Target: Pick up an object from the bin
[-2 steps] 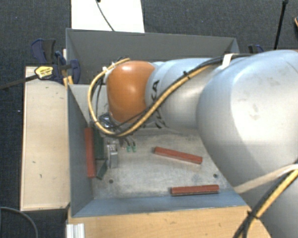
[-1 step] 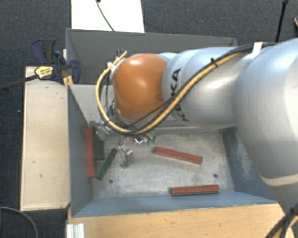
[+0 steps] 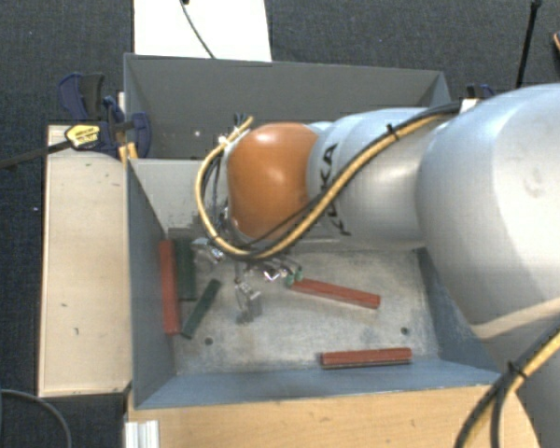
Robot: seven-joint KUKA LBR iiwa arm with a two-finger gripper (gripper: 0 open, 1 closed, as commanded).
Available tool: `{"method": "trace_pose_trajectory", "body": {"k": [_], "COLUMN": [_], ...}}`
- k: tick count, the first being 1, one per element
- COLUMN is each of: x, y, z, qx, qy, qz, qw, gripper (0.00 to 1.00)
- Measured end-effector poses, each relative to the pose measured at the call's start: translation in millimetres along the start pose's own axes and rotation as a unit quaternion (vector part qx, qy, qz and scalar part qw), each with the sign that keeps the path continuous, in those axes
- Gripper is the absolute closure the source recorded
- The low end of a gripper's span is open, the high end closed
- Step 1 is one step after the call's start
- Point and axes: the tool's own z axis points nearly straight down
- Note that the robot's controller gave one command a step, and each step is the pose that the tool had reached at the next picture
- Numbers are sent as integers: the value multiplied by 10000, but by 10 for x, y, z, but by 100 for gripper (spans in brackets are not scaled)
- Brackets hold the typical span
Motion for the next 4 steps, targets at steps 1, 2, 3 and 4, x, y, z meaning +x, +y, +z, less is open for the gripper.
{"method": "trace_pose_trajectory", "body": {"k": [1,2,3,4], "x": [84,303,173,131], "y": [524,716,391,454], "z": [-80,-45,-30,-30], "qx": [-17,10,3,0], "qy": [-21,-19,-44,-54], "qz": [940,822,1132,967], "qw": [9956,9966,9936,9953], "gripper": [0,0,0,0]}}
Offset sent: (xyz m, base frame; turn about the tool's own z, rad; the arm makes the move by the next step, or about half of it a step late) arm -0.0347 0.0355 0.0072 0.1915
